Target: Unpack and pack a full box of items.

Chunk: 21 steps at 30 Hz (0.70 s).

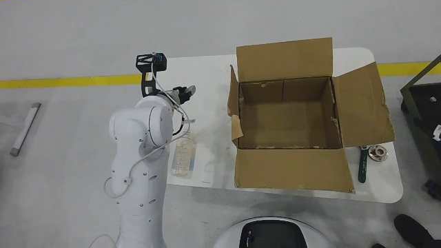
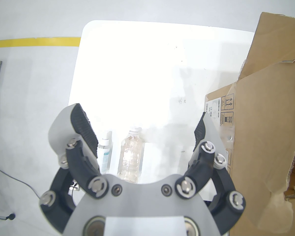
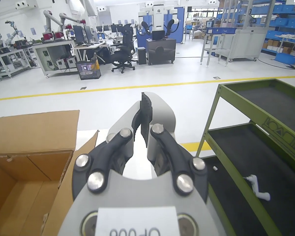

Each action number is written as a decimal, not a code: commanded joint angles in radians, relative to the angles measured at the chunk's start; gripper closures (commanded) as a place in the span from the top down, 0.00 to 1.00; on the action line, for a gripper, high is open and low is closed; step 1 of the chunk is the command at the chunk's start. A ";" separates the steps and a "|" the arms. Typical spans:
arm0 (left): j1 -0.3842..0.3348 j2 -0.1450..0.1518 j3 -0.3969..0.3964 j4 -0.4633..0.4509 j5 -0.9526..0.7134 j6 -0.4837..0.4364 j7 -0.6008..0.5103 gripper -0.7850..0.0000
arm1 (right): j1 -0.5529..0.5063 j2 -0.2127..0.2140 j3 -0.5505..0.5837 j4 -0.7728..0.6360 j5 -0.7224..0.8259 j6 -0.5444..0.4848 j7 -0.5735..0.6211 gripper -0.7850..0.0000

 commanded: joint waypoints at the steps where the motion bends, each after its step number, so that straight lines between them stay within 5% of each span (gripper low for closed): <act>1: 0.000 0.000 0.000 0.000 0.000 0.000 0.000 1.00 | 0.000 0.000 0.000 -0.001 0.002 0.001 0.000 0.00; 13: 0.000 0.000 0.000 0.000 0.000 0.000 0.000 1.00 | -0.009 0.000 -0.041 -0.036 -0.041 -0.068 0.115 0.00; 21: 0.045 0.005 -0.002 -0.035 -0.012 -0.049 0.028 1.00 | 0.028 -0.002 -0.061 -0.046 0.066 -0.101 0.236 0.00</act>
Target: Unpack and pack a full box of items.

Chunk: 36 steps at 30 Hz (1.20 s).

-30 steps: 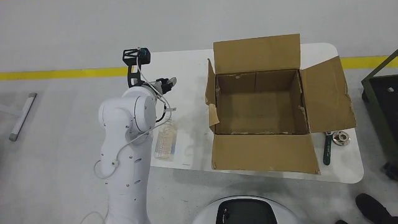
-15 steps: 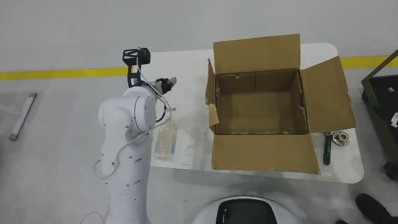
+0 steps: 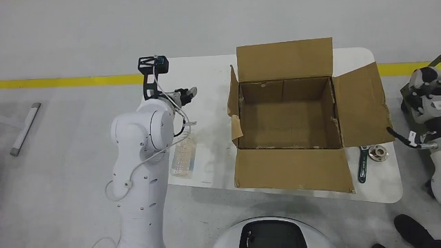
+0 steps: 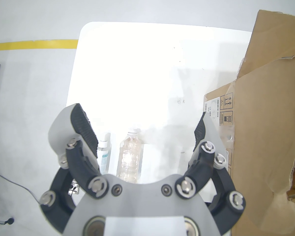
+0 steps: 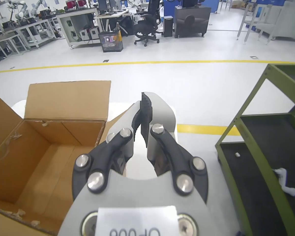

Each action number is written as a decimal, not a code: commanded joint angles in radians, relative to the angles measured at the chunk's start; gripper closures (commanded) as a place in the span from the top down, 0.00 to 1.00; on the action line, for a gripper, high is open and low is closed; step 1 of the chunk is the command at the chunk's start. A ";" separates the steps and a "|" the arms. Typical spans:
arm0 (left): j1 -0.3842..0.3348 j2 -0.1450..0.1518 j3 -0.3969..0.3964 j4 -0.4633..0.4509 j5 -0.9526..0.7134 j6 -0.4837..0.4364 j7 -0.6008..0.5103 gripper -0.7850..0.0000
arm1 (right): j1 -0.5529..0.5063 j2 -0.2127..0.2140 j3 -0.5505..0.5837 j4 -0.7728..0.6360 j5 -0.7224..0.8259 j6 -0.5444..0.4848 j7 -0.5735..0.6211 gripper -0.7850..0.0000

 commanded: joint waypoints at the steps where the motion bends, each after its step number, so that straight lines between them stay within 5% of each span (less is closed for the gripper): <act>1: 0.013 0.003 0.000 -0.020 -0.001 -0.030 -0.022 1.00 | -0.001 -0.001 0.000 -0.001 0.008 -0.010 0.001 0.00; 7: 0.034 0.015 -0.009 -0.072 -0.027 -0.176 -0.238 1.00 | -0.015 -0.004 0.002 -0.004 0.017 -0.023 -0.009 0.00; 11: 0.088 0.029 -0.023 -0.010 -0.063 -0.252 -0.243 1.00 | -0.020 -0.006 0.005 -0.010 0.028 -0.030 -0.015 0.00; 27: 0.109 0.035 -0.030 0.003 -0.074 -0.252 -0.235 1.00 | -0.046 -0.014 -0.006 -0.033 0.029 -0.052 -0.032 0.00; 36: 0.137 0.042 -0.082 0.089 -0.273 -0.196 -0.243 1.00 | -0.048 -0.018 -0.017 -0.038 0.025 -0.058 -0.030 0.00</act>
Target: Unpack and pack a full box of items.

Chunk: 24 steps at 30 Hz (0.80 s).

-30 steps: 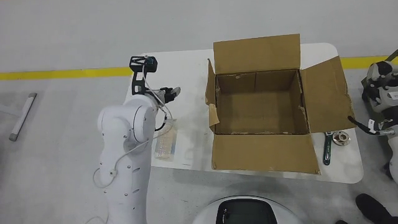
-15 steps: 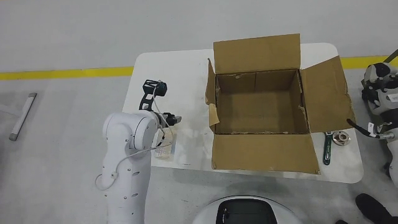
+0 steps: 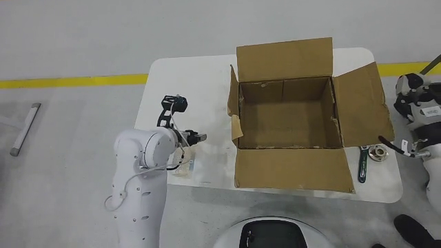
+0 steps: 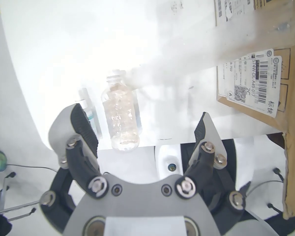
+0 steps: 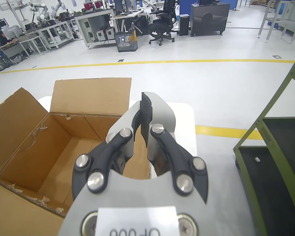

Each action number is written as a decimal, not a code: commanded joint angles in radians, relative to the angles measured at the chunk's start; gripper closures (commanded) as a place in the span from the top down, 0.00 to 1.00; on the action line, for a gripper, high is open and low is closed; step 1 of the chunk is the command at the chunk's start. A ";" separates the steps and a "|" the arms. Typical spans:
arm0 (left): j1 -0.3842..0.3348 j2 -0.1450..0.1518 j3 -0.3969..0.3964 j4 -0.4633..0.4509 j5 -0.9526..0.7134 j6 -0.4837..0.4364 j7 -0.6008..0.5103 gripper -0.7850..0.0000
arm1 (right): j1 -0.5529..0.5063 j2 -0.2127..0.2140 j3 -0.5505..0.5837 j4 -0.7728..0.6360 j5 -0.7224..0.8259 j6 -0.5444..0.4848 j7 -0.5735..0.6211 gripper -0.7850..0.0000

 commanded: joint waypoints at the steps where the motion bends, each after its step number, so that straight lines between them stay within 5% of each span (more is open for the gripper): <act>1: -0.005 0.005 -0.009 0.069 -0.057 0.023 0.000 1.00 | -0.003 -0.001 0.001 0.000 0.000 -0.003 -0.002 0.00; 10: -0.071 0.046 0.095 0.283 -0.038 0.066 0.000 1.00 | -0.022 -0.004 0.011 0.011 0.005 -0.021 -0.012 0.00; 24: -0.077 0.049 0.101 0.288 -0.040 0.070 0.000 1.00 | -0.031 -0.009 0.022 0.005 0.000 -0.034 -0.013 0.00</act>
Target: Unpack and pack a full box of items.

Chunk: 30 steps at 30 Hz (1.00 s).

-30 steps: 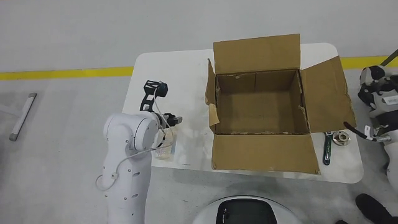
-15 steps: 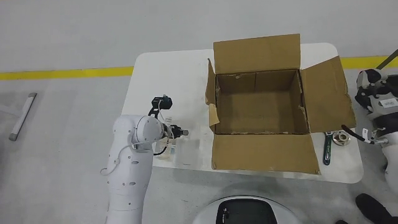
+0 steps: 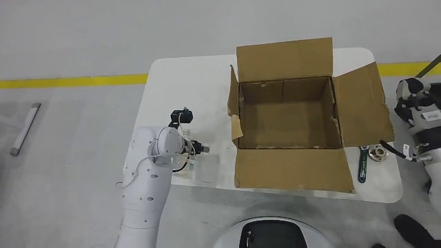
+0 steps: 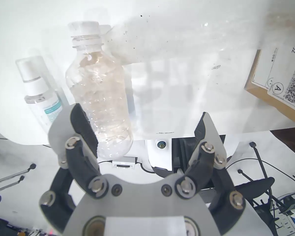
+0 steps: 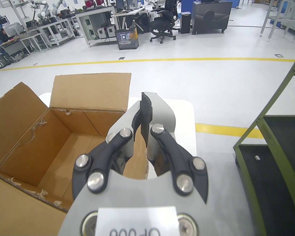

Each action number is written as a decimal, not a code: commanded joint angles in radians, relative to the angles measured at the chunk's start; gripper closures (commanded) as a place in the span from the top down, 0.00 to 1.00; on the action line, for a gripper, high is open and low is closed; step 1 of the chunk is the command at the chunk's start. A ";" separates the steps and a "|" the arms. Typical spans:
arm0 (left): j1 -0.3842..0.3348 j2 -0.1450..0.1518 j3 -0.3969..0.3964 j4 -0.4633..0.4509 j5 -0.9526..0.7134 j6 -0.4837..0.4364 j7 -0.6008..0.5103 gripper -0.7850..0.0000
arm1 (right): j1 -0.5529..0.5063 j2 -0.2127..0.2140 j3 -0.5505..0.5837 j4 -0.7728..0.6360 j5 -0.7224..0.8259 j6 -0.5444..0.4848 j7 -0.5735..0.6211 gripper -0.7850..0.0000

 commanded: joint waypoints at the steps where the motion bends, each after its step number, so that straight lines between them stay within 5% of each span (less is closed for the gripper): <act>1: 0.006 0.001 -0.002 0.001 0.004 0.003 0.020 1.00 | 0.000 -0.001 0.001 0.001 -0.001 0.000 -0.001 0.00; 18: 0.017 0.022 -0.024 0.014 0.064 0.014 0.050 1.00 | 0.008 -0.005 -0.002 0.000 -0.008 -0.008 0.005 0.00; 25: 0.013 0.025 -0.010 0.032 0.059 0.025 0.050 0.85 | 0.011 -0.007 -0.003 0.001 -0.012 -0.006 0.004 0.00; 30: 0.001 0.028 -0.007 0.064 0.063 0.035 0.048 0.88 | 0.011 -0.009 -0.003 0.005 -0.012 -0.006 0.005 0.00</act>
